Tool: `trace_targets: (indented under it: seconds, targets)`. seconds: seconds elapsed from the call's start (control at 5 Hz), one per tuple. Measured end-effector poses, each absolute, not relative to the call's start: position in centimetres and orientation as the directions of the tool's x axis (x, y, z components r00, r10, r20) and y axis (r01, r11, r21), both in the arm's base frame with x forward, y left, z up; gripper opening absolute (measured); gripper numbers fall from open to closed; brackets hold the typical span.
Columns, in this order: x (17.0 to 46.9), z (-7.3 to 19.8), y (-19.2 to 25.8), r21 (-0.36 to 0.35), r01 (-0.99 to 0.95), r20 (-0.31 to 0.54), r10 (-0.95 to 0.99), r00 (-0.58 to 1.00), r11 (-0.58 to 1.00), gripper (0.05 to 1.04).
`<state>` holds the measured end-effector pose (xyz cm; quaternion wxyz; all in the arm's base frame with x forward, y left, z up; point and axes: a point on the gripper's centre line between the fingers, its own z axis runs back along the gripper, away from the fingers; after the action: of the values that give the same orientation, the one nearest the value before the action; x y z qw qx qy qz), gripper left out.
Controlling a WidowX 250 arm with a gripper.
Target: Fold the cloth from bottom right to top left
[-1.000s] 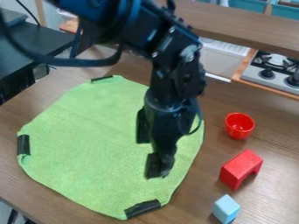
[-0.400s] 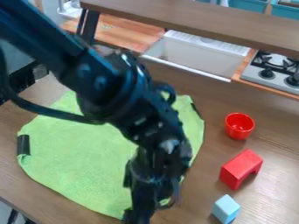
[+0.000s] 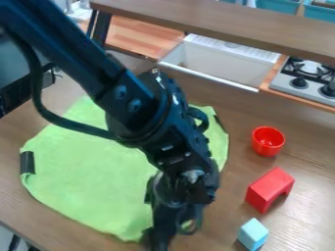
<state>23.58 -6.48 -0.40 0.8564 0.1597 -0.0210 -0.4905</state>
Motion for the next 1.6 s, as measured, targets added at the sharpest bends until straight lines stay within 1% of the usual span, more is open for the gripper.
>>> trace_targets:
  seconds: [0.4,0.6,0.8,1.0,1.2,1.4,1.6]
  targets:
    - [23.0,-0.7,-6.6,0.276,0.833,-0.106,-0.846,0.523,0.480,0.301]
    - [22.3,-0.3,-6.9,0.245,0.843,-0.075,-0.857,0.509,0.479,0.127]
    - [21.9,1.5,-7.8,0.215,0.848,-0.005,-0.868,0.496,0.484,0.054]
    - [21.6,3.0,-8.5,0.174,0.847,0.033,-0.863,0.504,0.502,0.049]
    - [23.1,4.3,-7.4,0.143,0.801,0.048,-0.812,0.582,0.582,0.049]
    - [25.1,4.9,-5.8,0.079,0.776,0.016,-0.779,0.627,0.626,0.049]
    - [26.4,5.3,-3.7,0.023,0.748,-0.077,-0.745,0.663,0.663,0.049]
